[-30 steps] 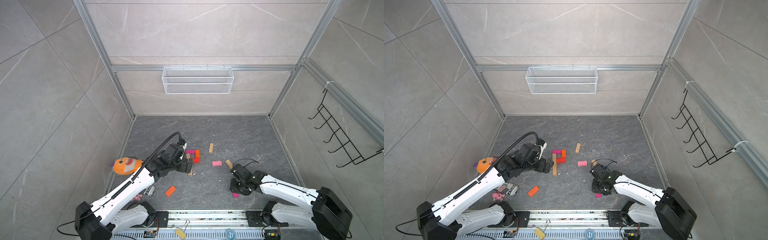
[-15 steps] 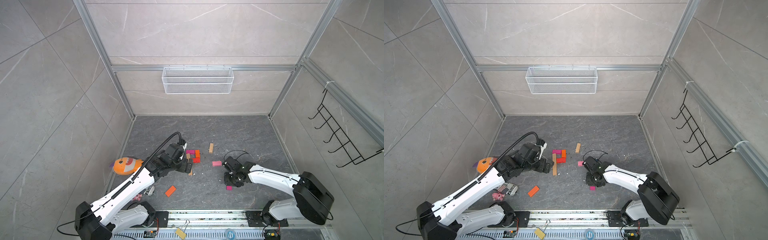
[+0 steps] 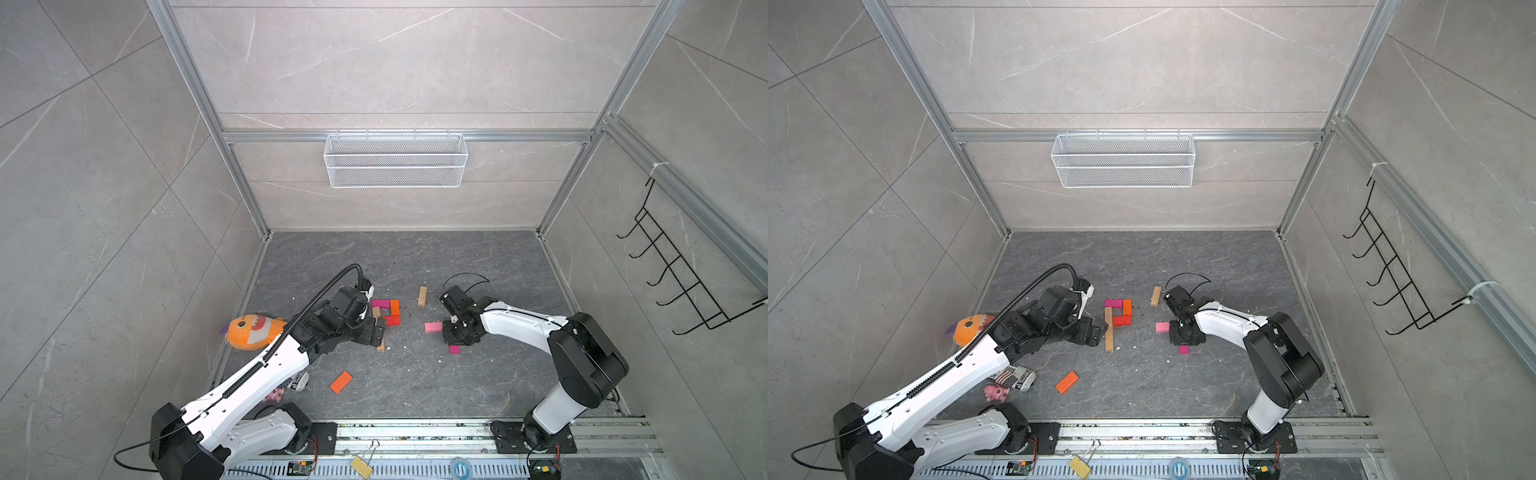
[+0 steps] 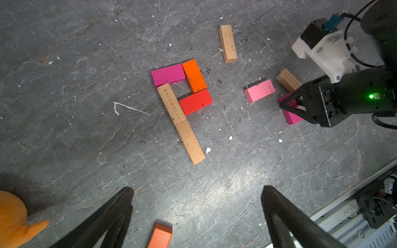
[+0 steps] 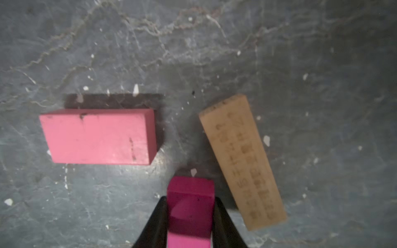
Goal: Assemble the letter p with building blocks
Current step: Assemble the building block at the center of the board.
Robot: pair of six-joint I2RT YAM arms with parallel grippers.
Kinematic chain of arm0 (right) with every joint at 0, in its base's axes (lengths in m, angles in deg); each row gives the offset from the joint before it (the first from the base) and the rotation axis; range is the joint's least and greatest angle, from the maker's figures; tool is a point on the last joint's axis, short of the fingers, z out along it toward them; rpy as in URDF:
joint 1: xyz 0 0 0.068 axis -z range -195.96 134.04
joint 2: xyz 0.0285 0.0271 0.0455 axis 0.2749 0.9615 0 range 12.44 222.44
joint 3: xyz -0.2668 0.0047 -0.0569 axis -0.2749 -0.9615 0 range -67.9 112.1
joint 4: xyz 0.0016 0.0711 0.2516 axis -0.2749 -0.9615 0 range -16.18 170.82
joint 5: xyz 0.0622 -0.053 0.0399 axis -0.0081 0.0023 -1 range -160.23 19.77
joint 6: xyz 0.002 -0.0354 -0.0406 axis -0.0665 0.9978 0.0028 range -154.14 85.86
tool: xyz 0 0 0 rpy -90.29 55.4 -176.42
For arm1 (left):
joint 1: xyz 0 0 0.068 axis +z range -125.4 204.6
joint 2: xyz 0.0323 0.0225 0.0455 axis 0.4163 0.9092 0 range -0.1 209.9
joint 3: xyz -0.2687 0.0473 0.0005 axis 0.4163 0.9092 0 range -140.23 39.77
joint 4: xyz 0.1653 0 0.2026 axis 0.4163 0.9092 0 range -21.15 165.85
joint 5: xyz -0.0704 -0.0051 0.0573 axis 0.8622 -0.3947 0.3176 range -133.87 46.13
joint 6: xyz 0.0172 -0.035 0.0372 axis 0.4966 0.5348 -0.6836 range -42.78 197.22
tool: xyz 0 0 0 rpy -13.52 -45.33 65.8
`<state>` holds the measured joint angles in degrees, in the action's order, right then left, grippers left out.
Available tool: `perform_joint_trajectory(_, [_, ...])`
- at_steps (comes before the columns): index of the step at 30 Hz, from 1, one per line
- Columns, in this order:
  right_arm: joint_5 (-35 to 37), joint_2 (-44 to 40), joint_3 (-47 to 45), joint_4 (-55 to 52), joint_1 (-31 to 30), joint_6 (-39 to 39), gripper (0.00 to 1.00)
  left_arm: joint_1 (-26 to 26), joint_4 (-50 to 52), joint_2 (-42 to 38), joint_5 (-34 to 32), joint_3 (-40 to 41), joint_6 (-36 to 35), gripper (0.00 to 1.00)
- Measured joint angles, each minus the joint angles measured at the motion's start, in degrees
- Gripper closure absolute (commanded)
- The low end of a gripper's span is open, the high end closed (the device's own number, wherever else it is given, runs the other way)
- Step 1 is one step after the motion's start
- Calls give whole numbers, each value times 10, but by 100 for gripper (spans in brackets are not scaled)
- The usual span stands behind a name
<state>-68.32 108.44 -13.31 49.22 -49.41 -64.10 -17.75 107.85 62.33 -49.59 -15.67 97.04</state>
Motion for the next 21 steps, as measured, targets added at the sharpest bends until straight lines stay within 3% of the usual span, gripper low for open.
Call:
perform_joint_trajectory(12, [0, 12, 14, 2, 5, 19, 53, 0, -9, -7, 48, 0, 0, 3])
perform_joint_trajectory(21, [-13, -66, -15, -14, 5, 21, 50, 0, -33, -26, 93, 0, -1, 3])
